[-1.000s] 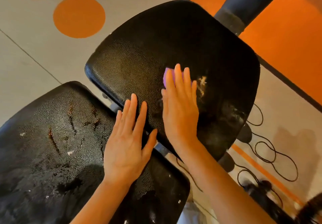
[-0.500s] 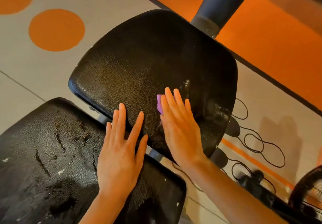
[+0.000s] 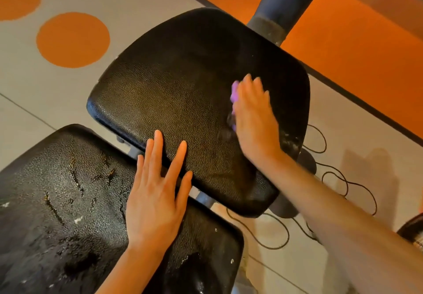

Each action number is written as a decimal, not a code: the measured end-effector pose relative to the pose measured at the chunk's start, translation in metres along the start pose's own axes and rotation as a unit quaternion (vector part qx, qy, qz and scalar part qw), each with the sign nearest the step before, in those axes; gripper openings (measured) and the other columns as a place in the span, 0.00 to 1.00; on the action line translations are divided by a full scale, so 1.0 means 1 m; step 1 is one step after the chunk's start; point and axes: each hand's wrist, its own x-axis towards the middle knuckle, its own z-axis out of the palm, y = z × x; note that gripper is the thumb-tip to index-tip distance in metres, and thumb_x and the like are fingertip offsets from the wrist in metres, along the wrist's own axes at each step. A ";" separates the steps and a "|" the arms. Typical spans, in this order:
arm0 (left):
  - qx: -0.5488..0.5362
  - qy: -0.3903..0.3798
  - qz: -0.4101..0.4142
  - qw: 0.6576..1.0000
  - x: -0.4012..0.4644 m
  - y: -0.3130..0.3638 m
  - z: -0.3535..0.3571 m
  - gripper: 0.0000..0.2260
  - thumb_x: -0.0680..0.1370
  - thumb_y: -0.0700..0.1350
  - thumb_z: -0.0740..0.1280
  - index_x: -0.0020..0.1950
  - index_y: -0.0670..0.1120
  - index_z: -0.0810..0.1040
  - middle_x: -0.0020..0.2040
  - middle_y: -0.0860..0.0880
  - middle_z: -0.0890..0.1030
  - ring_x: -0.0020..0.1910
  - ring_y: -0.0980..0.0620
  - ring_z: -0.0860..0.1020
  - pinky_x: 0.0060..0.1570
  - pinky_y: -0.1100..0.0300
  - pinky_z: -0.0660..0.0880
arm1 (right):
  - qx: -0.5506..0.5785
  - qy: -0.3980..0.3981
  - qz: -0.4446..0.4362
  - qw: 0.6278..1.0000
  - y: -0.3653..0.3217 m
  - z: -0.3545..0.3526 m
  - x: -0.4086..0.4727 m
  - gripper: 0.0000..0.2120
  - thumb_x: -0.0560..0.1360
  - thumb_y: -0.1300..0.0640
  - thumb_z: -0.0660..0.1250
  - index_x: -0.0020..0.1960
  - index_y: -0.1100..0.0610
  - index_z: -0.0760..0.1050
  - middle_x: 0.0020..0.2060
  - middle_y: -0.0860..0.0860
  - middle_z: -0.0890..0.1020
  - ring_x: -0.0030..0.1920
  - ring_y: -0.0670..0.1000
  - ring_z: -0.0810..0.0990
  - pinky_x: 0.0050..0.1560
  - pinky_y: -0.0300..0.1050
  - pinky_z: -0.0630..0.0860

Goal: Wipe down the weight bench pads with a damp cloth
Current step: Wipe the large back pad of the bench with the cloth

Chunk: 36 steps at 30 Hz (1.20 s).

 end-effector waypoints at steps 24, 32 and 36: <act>0.006 0.013 0.005 1.000 -0.001 0.000 0.002 0.24 0.83 0.58 0.51 0.79 0.56 0.56 0.81 0.47 0.47 0.80 0.49 0.46 0.78 0.54 0.48 | 0.022 0.009 0.073 0.997 0.012 -0.004 0.014 0.21 0.81 0.61 0.56 0.73 0.59 0.61 0.75 0.58 0.61 0.76 0.58 0.55 0.74 0.57 0.56; 0.000 0.020 0.010 1.000 0.000 0.000 0.001 0.24 0.83 0.58 0.52 0.79 0.55 0.57 0.81 0.46 0.48 0.80 0.49 0.47 0.78 0.54 0.48 | 0.034 -0.038 -0.127 0.991 -0.024 -0.002 -0.107 0.31 0.74 0.64 0.65 0.74 0.60 0.60 0.74 0.57 0.64 0.76 0.57 0.58 0.74 0.54 0.55; 0.005 0.025 0.010 1.000 -0.001 -0.001 0.003 0.24 0.83 0.57 0.52 0.79 0.54 0.57 0.81 0.45 0.49 0.80 0.48 0.48 0.78 0.53 0.49 | 0.041 -0.004 0.027 0.999 -0.017 -0.001 -0.004 0.22 0.82 0.56 0.54 0.75 0.58 0.59 0.75 0.57 0.60 0.77 0.56 0.54 0.75 0.54 0.53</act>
